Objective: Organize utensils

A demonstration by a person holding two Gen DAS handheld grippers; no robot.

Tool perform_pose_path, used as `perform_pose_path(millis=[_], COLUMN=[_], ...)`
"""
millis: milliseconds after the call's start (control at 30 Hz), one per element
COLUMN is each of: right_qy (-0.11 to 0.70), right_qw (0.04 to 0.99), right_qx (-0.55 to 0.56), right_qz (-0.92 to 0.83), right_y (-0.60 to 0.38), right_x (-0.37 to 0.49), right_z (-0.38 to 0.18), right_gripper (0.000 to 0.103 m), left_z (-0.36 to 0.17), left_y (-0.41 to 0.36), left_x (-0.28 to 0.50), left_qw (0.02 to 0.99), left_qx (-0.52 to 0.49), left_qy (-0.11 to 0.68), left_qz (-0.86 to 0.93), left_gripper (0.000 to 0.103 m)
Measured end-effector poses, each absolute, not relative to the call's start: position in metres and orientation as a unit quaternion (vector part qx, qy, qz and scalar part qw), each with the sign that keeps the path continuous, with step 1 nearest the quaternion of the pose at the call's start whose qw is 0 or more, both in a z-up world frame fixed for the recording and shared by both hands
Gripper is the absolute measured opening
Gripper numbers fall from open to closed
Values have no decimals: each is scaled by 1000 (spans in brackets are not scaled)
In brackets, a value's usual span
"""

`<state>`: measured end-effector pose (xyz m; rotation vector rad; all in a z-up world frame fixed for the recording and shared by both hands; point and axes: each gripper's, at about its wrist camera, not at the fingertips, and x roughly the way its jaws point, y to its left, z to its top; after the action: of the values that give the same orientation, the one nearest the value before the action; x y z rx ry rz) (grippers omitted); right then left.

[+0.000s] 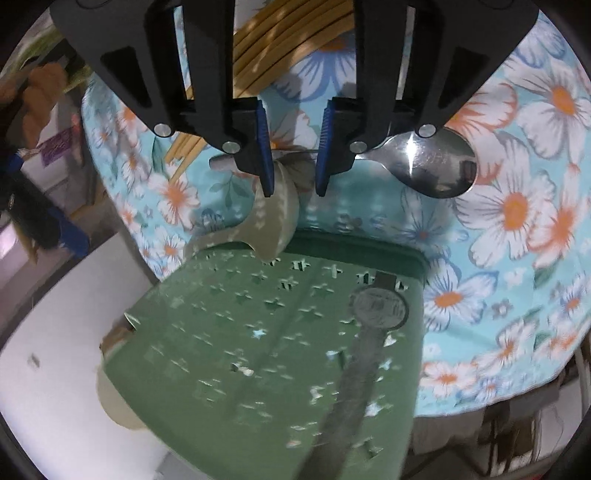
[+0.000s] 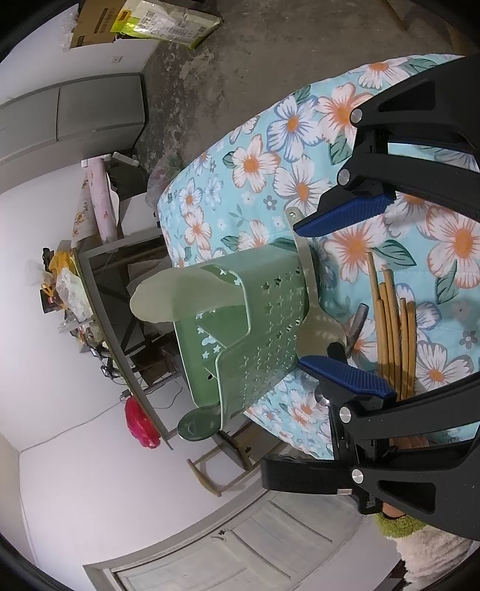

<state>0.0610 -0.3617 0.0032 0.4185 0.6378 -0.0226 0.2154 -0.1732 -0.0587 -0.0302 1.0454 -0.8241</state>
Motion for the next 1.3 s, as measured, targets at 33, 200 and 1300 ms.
perform_pose_path(millis=[33,200,1300], right_qy=[311,311,330], right_qw=[928,928,932], right_qx=[205,207,115], right_qz=[-11,-10,95], right_y=[-362,-360,-269], right_x=[61,61,95], right_z=[3,2,-8], right_gripper=[65,65,65], left_z=[-60,-62,62], left_y=[-173,-176,49], left_x=[218,220,169], left_qw=[784,782,912], left_qx=[-22,-31,-123], left_qy=[489,497,364], left_qz=[-381,-375,-142], left_gripper=[21,6,2])
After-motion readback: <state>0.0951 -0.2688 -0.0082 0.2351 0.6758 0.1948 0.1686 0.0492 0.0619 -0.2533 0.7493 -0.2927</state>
